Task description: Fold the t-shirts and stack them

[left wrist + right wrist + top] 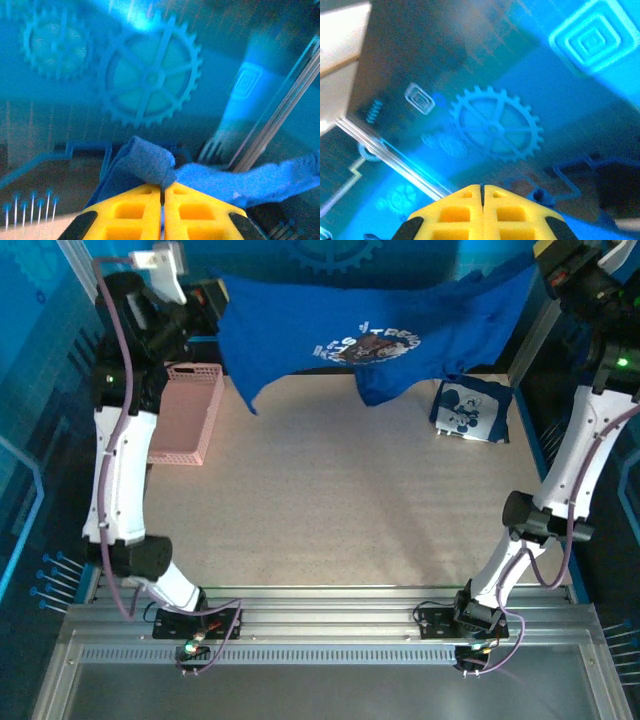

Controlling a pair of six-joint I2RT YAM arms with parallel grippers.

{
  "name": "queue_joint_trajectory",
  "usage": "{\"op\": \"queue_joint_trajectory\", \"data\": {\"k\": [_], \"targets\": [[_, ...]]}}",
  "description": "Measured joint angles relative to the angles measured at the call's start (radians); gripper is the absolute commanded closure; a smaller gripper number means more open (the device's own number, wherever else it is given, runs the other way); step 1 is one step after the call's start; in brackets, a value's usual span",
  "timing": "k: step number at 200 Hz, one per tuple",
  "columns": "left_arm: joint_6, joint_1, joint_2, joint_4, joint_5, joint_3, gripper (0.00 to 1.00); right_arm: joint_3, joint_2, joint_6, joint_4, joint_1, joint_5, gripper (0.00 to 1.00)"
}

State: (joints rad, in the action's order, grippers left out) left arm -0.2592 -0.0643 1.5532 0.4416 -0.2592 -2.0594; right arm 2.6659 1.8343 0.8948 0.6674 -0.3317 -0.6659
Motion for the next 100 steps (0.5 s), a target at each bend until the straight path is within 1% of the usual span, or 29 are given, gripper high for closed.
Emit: {"op": "queue_joint_trajectory", "data": {"k": [9,24,28,39,52,66,76,87,100], "targets": [[-0.003,0.0,-0.085,-0.034,0.0,0.163,0.9,-0.153,-0.101,-0.066,0.045,0.016,0.009,1.0],[-0.023,0.0,-0.225,-0.098,0.002,0.432,0.9,-0.555,-0.338,-0.136,0.041,0.039,0.026,1.0],[-0.027,0.0,-0.258,-0.11,0.004,0.496,0.9,-0.688,-0.414,-0.157,0.033,0.042,0.031,1.0],[-0.057,-0.003,-0.357,-0.15,0.008,0.689,0.9,-0.971,-0.575,-0.188,0.038,0.035,0.054,1.0],[-0.101,-0.009,-0.457,-0.16,0.012,0.892,0.91,-1.247,-0.713,-0.227,0.077,0.014,0.097,1.0],[-0.153,-0.024,-0.547,-0.163,0.028,1.093,0.91,-1.473,-0.8,-0.264,0.119,0.004,0.156,1.0],[-0.188,-0.033,-0.601,-0.148,0.039,1.213,0.91,-1.611,-0.827,-0.282,0.14,0.004,0.199,1.0],[-0.229,-0.041,-0.657,-0.109,0.06,1.324,0.91,-1.725,-0.838,-0.298,0.165,0.003,0.245,1.0],[-0.266,-0.043,-0.715,-0.048,0.085,1.403,0.91,-1.815,-0.845,-0.313,0.189,0.003,0.289,1.0]]}}
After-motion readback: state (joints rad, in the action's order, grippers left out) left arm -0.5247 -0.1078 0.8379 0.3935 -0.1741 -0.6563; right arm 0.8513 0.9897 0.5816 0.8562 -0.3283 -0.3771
